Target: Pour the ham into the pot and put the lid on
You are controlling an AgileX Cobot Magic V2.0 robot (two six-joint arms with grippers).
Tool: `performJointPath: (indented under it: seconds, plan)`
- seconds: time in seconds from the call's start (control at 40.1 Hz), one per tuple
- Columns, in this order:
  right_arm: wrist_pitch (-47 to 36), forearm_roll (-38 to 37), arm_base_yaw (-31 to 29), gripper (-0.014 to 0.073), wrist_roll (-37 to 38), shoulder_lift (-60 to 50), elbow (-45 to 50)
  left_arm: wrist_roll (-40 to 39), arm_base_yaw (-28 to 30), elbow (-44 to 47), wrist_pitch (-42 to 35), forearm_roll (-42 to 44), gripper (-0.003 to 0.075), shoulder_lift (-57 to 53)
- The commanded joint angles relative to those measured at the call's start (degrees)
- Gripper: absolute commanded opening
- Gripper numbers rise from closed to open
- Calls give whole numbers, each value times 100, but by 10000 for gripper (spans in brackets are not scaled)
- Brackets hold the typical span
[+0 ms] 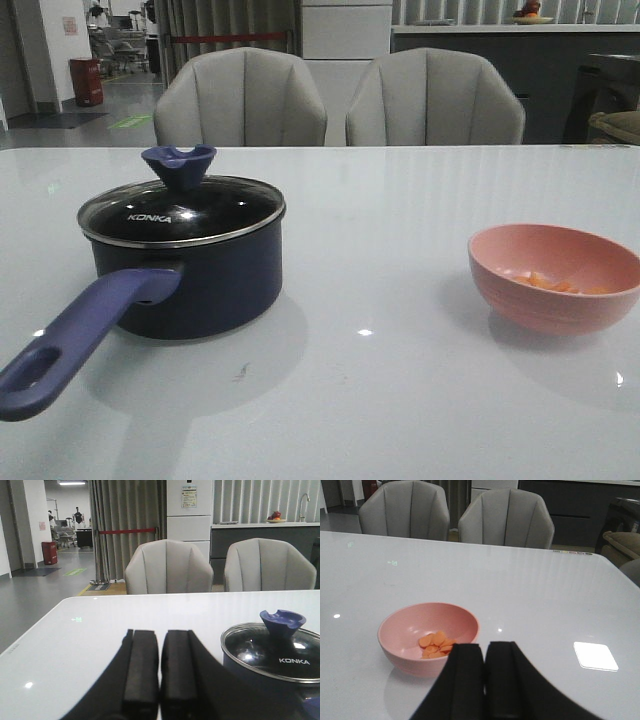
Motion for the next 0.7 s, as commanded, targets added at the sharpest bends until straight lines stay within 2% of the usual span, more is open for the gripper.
performJointPath:
  seconds: [0.0,0.673]
  plan:
    - [-489,-69,-30,146,-17,-116,-27,-56,9,120,-473,-42,113,-110]
    - [-489,-69,-30,146,-17,-116,-27,-56,9,120,-532,-42,113,-110]
